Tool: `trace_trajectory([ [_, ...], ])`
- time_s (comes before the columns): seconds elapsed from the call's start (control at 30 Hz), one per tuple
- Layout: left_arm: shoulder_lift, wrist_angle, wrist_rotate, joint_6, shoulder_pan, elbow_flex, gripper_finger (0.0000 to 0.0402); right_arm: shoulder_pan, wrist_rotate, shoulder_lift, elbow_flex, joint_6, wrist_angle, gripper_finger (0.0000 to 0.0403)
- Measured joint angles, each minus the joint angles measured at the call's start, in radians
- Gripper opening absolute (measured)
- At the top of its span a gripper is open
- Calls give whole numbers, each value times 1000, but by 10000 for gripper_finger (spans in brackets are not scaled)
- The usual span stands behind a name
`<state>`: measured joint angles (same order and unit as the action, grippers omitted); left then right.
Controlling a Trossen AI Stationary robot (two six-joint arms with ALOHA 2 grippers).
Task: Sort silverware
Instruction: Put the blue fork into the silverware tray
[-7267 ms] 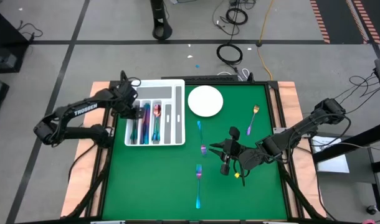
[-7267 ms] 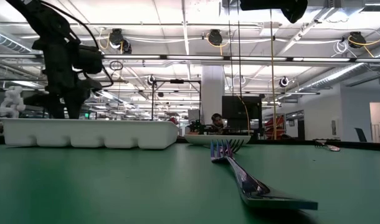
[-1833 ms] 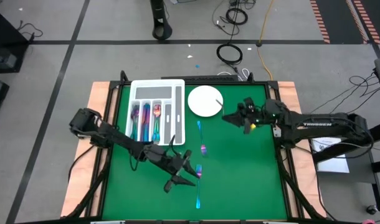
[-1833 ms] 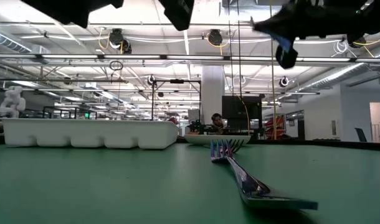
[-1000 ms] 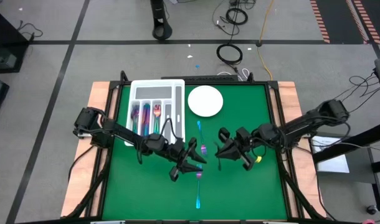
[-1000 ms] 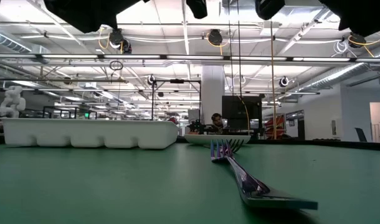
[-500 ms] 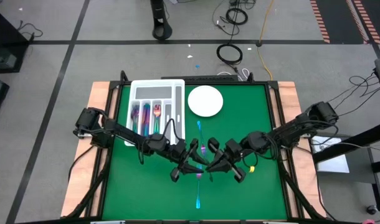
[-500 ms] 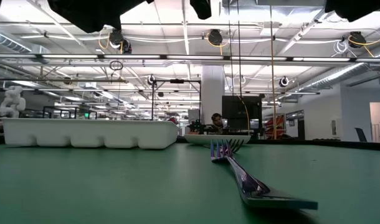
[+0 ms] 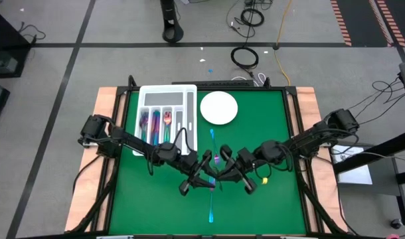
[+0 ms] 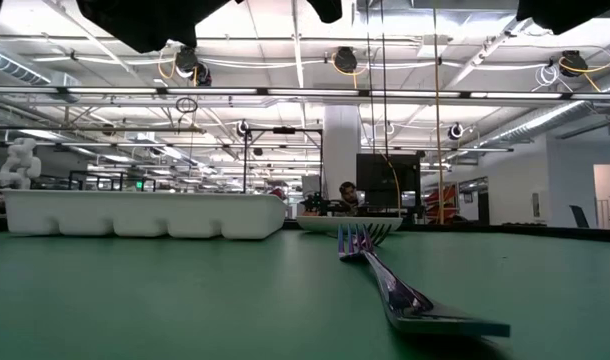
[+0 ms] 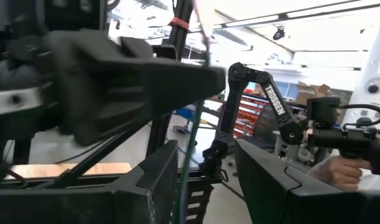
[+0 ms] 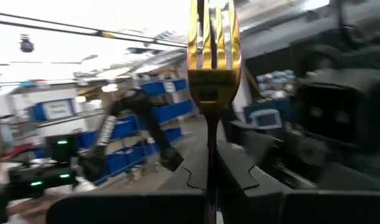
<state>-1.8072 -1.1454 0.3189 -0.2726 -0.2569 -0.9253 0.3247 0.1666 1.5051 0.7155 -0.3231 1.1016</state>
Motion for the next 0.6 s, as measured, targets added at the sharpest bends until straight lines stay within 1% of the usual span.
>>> trace_trajectory([
  [0.07,0,0,2,0,0,0,160,-3,-31,0,0,-1,-14,0],
  [0.37,0,2,4,1,0,0,160,-11,-34,0,0,-5,-22,0],
  [0.6,0,-18,13,43,0,0,160,-11,-37,-1,0,-2,-25,0],
])
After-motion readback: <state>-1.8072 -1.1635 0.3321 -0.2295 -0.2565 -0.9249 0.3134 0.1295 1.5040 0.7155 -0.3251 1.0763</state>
